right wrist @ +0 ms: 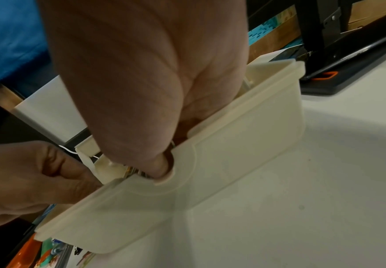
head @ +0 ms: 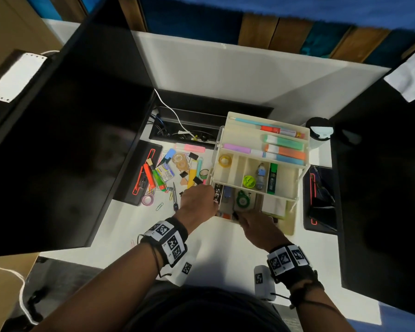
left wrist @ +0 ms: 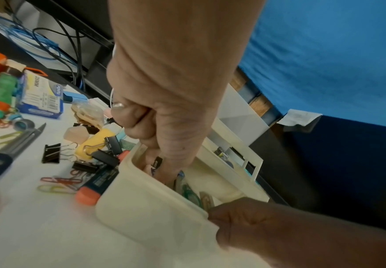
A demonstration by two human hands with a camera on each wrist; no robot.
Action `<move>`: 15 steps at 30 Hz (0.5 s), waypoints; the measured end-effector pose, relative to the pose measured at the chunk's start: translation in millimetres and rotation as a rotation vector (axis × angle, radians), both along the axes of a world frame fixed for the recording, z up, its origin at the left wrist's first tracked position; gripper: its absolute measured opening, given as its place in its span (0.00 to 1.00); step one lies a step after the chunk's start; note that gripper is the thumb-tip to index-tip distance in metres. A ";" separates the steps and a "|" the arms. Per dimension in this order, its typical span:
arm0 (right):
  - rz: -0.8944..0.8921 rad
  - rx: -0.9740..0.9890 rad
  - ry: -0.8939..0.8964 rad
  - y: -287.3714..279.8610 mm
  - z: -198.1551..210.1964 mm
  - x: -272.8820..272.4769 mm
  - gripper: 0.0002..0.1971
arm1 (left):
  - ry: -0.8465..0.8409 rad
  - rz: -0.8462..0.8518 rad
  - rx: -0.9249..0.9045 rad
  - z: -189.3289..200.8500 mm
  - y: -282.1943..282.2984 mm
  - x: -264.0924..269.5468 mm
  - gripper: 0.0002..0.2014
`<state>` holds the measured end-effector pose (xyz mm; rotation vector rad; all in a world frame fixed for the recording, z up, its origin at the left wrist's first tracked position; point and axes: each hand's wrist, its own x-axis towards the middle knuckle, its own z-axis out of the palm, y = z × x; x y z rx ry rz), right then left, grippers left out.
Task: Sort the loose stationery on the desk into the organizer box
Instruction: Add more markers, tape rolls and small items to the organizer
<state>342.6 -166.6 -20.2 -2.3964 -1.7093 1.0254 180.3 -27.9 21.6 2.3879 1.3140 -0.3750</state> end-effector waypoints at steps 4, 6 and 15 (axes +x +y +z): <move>-0.062 0.002 0.044 -2.1 0.7 2.7 0.16 | 0.016 0.022 0.026 0.8 -0.5 3.7 0.13; -0.072 0.032 0.048 -4.7 -0.2 3.5 0.16 | 0.017 0.015 0.045 2.5 -1.0 6.2 0.14; -0.081 0.090 0.082 -8.0 -2.5 5.5 0.17 | 0.136 -0.068 0.105 -3.6 -4.6 16.7 0.10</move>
